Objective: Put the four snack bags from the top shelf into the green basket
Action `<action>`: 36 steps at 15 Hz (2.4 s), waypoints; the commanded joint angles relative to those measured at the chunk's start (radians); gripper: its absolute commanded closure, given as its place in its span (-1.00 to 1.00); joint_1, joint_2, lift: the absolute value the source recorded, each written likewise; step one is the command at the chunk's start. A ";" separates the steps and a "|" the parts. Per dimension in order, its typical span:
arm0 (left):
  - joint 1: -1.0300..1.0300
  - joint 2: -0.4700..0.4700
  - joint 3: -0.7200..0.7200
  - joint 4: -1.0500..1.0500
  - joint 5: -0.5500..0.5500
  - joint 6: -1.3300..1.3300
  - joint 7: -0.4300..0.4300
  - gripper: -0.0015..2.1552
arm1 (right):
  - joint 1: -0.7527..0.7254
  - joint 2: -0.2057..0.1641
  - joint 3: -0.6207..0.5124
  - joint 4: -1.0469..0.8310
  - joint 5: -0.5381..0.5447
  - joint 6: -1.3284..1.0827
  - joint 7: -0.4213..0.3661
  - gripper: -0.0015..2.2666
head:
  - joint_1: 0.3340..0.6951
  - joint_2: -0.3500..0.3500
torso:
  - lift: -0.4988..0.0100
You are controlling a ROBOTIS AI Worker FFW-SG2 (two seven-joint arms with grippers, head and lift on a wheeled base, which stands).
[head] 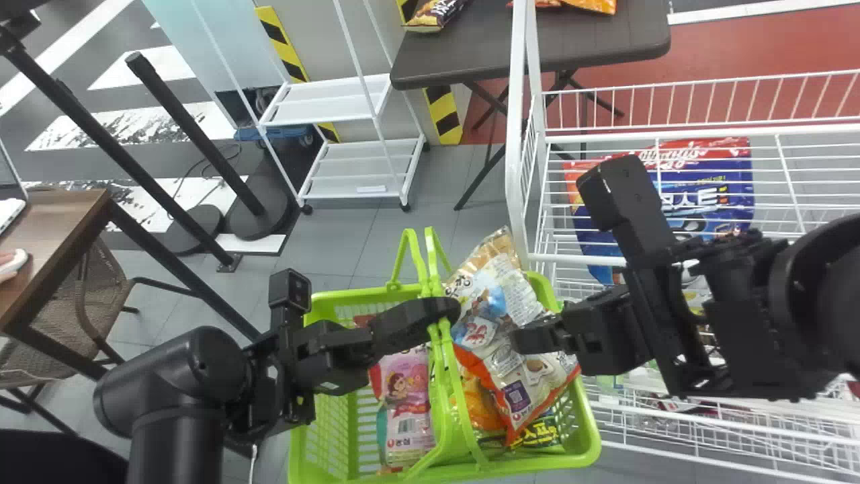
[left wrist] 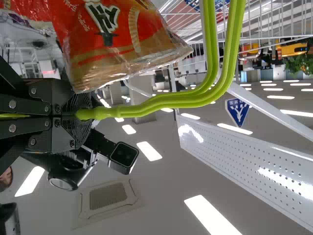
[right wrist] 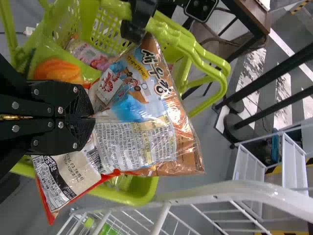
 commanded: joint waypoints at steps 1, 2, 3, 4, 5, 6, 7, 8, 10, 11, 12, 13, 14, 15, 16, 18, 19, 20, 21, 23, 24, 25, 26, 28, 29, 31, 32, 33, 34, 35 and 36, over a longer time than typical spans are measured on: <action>0.007 0.000 -0.007 -0.006 0.013 0.001 -0.011 0.99 | -0.003 0.001 -0.001 0.038 -0.043 0.002 -0.002 0.99 | 1.00 1.00 | 0.96; 0.010 0.000 -0.010 -0.008 0.021 0.001 -0.011 0.99 | -0.003 0.001 -0.004 0.070 -0.072 0.002 -0.002 0.99 | 1.00 1.00 | 0.96; 0.015 0.000 -0.011 -0.011 0.033 0.001 -0.011 0.99 | -0.008 0.001 -0.006 0.115 -0.113 0.002 -0.002 0.99 | 1.00 1.00 | 0.96; 0.018 0.000 -0.014 -0.014 0.044 0.001 -0.011 0.99 | -0.014 0.001 -0.012 0.161 -0.167 0.002 -0.002 0.99 | 1.00 1.00 | 0.96; 0.018 0.000 -0.016 -0.014 0.053 0.001 -0.011 0.99 | -0.025 0.001 -0.015 0.205 -0.216 0.002 -0.002 0.99 | 1.00 1.00 | 0.96; 0.020 0.002 -0.021 -0.014 0.062 0.001 -0.011 0.99 | -0.029 0.001 -0.008 0.235 -0.227 0.002 0.000 0.99 | 1.00 1.00 | 0.96; 0.023 0.002 -0.025 -0.014 0.070 0.001 -0.011 0.99 | -0.037 0.001 -0.003 0.276 -0.238 -0.009 0.013 0.99 | 1.00 1.00 | 0.96; 0.026 0.003 -0.030 -0.015 0.076 0.001 -0.011 0.99 | -0.058 0.001 -0.003 0.319 -0.256 -0.028 0.035 0.99 | 1.00 1.00 | 0.96; 0.027 0.003 -0.031 -0.023 0.082 0.001 -0.011 0.99 | -0.088 0.001 0.002 0.344 -0.230 -0.034 0.113 0.94 | 1.00 1.00 | 0.96; 0.026 0.005 -0.024 -0.022 0.082 0.001 -0.011 0.99 | -0.088 0.001 0.006 0.328 -0.193 -0.034 0.139 0.51 | 1.00 1.00 | 0.96; 0.024 0.005 -0.011 -0.022 0.082 0.001 -0.011 0.99 | -0.088 0.001 0.003 0.304 -0.155 -0.034 0.158 -0.44 | 1.00 1.00 | 0.96; 0.024 0.009 -0.004 -0.019 0.082 0.001 -0.011 0.99 | -0.083 0.001 -0.008 0.278 -0.124 -0.022 0.178 -1.00 | 1.00 1.00 | 0.96; 0.023 0.011 0.004 -0.014 0.082 0.001 -0.011 0.99 | -0.083 0.001 -0.020 0.256 -0.116 0.000 0.193 -1.00 | 1.00 1.00 | 0.96; 0.021 0.015 0.013 -0.008 0.082 0.001 -0.011 0.99 | -0.083 0.001 -0.046 0.222 -0.115 0.002 0.204 -1.00 | 1.00 1.00 | 0.96; 0.021 0.018 0.019 0.000 0.082 0.001 -0.011 0.99 | -0.081 0.001 -0.073 0.182 -0.119 0.002 0.208 -1.00 | 1.00 1.00 | 0.96; 0.020 0.021 0.033 0.012 0.083 0.001 -0.011 0.99 | -0.060 0.001 -0.149 0.089 -0.133 0.002 0.230 -0.98 | 1.00 1.00 | 0.96; 0.020 0.023 0.039 0.015 0.083 0.001 -0.011 0.99 | -0.045 0.001 -0.189 0.029 -0.119 0.002 0.234 -0.98 | 1.00 1.00 | 0.96; 0.020 0.025 0.042 0.017 0.083 0.001 -0.011 0.99 | -0.034 0.001 -0.216 -0.022 -0.090 0.002 0.234 -0.98 | 1.00 1.00 | 0.96; 0.020 0.026 0.044 0.020 0.083 0.001 -0.011 0.99 | -0.020 0.001 -0.235 -0.075 -0.027 0.002 0.233 -0.98 | 1.00 1.00 | 0.96; 0.021 0.029 0.045 0.023 0.085 0.001 -0.011 0.99 | 0.024 0.001 -0.244 -0.161 0.138 0.002 0.228 -0.97 | 1.00 1.00 | 0.96; 0.023 0.029 0.047 0.024 0.085 0.001 -0.011 0.99 | 0.058 0.001 -0.265 -0.183 0.206 -0.049 0.228 -0.97 | 1.00 1.00 | 0.96; 0.024 0.031 0.055 0.026 0.085 0.001 -0.011 0.99 | 0.090 0.001 -0.290 -0.193 0.250 -0.101 0.228 -0.97 | 1.00 1.00 | 0.96; 0.024 0.034 0.061 0.035 0.085 0.001 -0.011 0.99 | 0.136 0.001 -0.327 -0.196 0.284 -0.181 0.227 -0.97 | 1.00 1.00 | 0.96; 0.024 0.038 0.062 0.047 0.085 0.001 -0.011 0.99 | 0.238 -0.017 -0.422 -0.196 0.344 -0.448 0.227 -0.96 | 1.00 0.91 | 0.96; 0.024 0.040 0.062 0.051 0.085 0.001 -0.011 0.99 | 0.282 -0.020 -0.440 -0.189 0.394 -0.531 0.227 -0.96 | 1.00 0.82 | 0.96; 0.023 0.041 0.061 0.060 0.083 0.001 -0.011 0.99 | 0.385 -0.020 -0.482 -0.147 0.483 -0.773 0.228 -0.96 | 1.00 0.49 | 0.96; 0.023 0.041 0.059 0.060 0.083 0.001 -0.011 0.99 | 0.419 -0.020 -0.500 -0.124 0.500 -0.871 0.227 -0.96 | 1.00 0.41 | 0.96; 0.023 0.040 0.056 0.060 0.082 0.001 -0.011 0.99 | 0.442 -0.020 -0.526 -0.092 0.499 -0.927 0.227 -0.96 | 1.00 0.32 | 0.96; 0.023 0.037 0.056 0.061 0.079 0.001 -0.011 0.99 | 0.466 -0.020 -0.544 -0.063 0.500 -1.000 0.225 -0.96 | 1.00 0.24 | 0.96; 0.023 0.035 0.056 0.061 0.077 0.001 -0.011 0.99 | 0.486 -0.020 -0.554 -0.035 0.503 -1.086 0.225 -0.96 | 1.00 0.13 | 0.96; 0.024 0.034 0.055 0.061 0.076 0.001 -0.011 0.99 | 0.503 -0.018 -0.560 -0.005 0.511 -1.172 0.225 -0.96 | 1.00 0.08 | 0.96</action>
